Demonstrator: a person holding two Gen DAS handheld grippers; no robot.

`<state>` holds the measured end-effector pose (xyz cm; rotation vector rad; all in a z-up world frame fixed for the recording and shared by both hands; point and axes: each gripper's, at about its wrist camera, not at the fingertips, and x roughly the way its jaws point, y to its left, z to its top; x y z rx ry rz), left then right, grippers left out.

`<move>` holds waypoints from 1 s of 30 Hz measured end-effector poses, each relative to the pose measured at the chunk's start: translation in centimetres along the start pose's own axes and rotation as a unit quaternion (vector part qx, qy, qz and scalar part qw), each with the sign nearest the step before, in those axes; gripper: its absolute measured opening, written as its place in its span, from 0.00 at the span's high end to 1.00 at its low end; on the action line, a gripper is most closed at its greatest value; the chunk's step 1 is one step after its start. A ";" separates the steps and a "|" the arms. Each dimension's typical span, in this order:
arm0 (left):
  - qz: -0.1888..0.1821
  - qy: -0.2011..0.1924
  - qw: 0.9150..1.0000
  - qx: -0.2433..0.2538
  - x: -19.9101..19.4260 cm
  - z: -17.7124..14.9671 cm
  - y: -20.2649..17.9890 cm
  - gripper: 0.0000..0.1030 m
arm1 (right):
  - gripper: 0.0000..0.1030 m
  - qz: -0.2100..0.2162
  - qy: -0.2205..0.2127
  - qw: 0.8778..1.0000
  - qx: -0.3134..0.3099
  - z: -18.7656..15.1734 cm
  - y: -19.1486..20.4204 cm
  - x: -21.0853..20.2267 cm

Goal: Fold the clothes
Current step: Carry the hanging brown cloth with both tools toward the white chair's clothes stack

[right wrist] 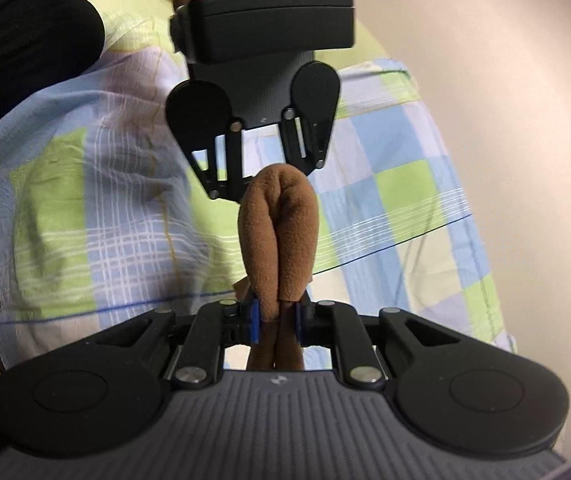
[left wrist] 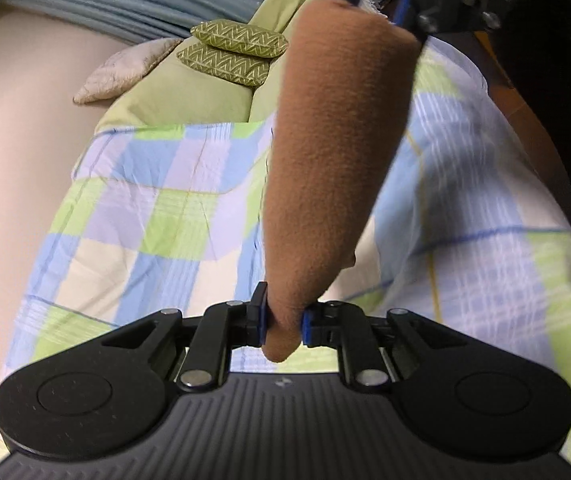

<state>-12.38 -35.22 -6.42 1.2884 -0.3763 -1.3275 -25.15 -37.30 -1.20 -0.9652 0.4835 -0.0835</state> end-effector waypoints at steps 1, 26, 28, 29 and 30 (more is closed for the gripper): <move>0.002 0.002 1.000 0.002 -0.3 0.8 0.0 0.82 | 0.88 -0.002 -0.002 1.000 0.005 -0.2 -0.4 -0.5; -0.007 -0.119 0.991 0.066 -2.4 12.7 -0.8 0.82 | 0.88 -0.066 0.093 0.993 0.034 -3.7 -3.7 -11.2; -0.018 -0.152 0.986 0.072 -1.9 13.8 -0.9 0.82 | 0.88 -0.074 0.112 0.990 0.037 -3.7 -3.8 -12.0; -0.019 -0.158 0.985 0.073 -1.7 14.0 -0.9 0.82 | 0.88 -0.077 0.125 0.989 0.035 -3.7 -3.8 -12.4; -0.023 -0.172 0.982 0.077 -1.4 14.6 -1.0 0.82 | 0.88 -0.083 0.143 0.986 0.033 -3.8 -3.8 -12.9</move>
